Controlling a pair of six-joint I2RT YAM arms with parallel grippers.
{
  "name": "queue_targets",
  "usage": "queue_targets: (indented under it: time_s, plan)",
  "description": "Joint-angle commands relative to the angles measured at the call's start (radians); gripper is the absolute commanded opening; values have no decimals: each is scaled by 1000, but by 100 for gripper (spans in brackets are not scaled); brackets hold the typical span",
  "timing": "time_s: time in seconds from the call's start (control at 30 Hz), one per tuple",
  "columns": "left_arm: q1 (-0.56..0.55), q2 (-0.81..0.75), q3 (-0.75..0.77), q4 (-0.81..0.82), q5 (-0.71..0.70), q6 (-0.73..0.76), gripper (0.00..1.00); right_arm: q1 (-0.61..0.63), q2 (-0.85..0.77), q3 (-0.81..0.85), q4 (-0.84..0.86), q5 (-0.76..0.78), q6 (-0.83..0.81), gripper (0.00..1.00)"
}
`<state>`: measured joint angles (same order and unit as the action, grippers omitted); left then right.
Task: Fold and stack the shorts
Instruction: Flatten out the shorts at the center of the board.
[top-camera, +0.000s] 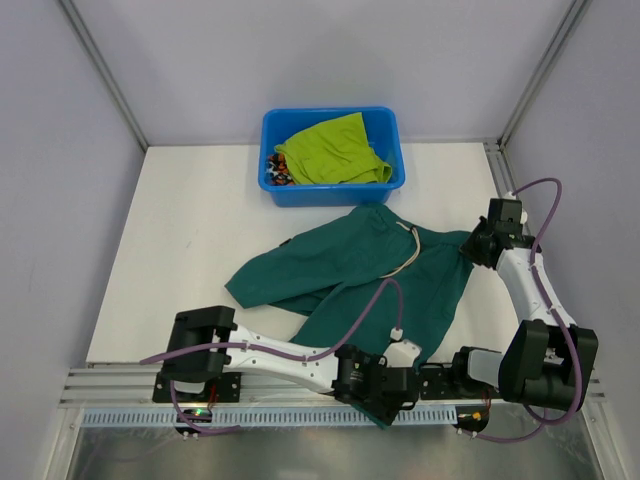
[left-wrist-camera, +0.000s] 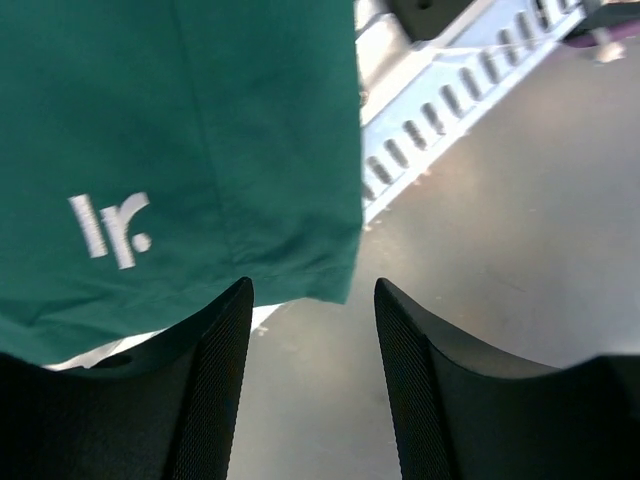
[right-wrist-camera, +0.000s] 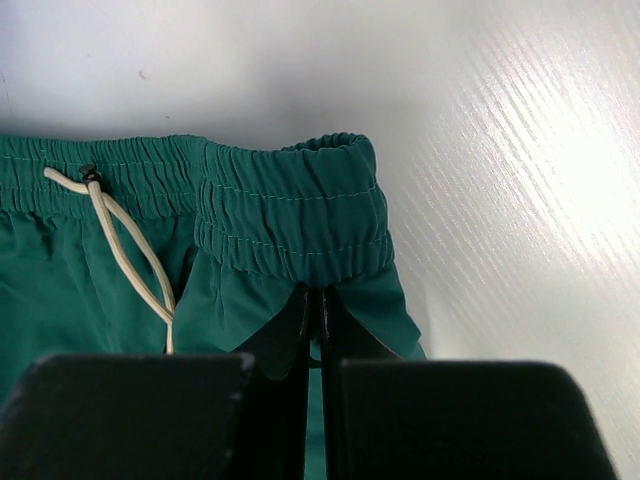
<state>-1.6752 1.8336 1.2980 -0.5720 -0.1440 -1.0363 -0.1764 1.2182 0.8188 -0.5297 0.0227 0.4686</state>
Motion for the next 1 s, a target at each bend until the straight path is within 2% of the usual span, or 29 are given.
queue_targets:
  time_s: [0.0, 0.3, 0.4, 0.5, 0.53, 0.57, 0.6, 0.73, 0.8, 0.87, 0.97]
  plan:
    - [-8, 3, 9, 104, 40, 32, 54, -17, 3, 6, 46, -44, -18, 4]
    - [-8, 87, 17, 130, 93, 21, 53, -51, 18, 5, 60, -78, -25, 4]
    - [-8, 111, 23, 133, 106, 16, 49, -54, 20, 9, 60, -79, -28, 4]
    - [-9, 130, 59, 117, 109, 34, 24, -57, 20, 19, 57, -86, -28, 4]
    - [-8, 144, 72, 92, 103, 36, 6, -57, 20, 22, 57, -90, -27, 4]
    - [-8, 148, 95, 81, 98, 39, 0, -58, 21, 28, 56, -95, -24, 4]
    - [-8, 147, 101, 64, 87, 44, 0, -57, 23, 51, 53, -107, -24, 4]
    - [-8, 23, 138, -99, -58, 44, 0, -55, 43, 190, -7, -161, -22, 4]
    - [-6, -115, 182, -247, -194, 42, 0, -52, 53, 291, -42, -181, -9, 4]
    - [0, -242, 207, -320, -252, 36, 0, -35, 70, 367, -103, -188, -4, 4]
    - [11, -338, 241, -434, -311, 47, 0, -11, 89, 463, -141, -184, 2, 4]
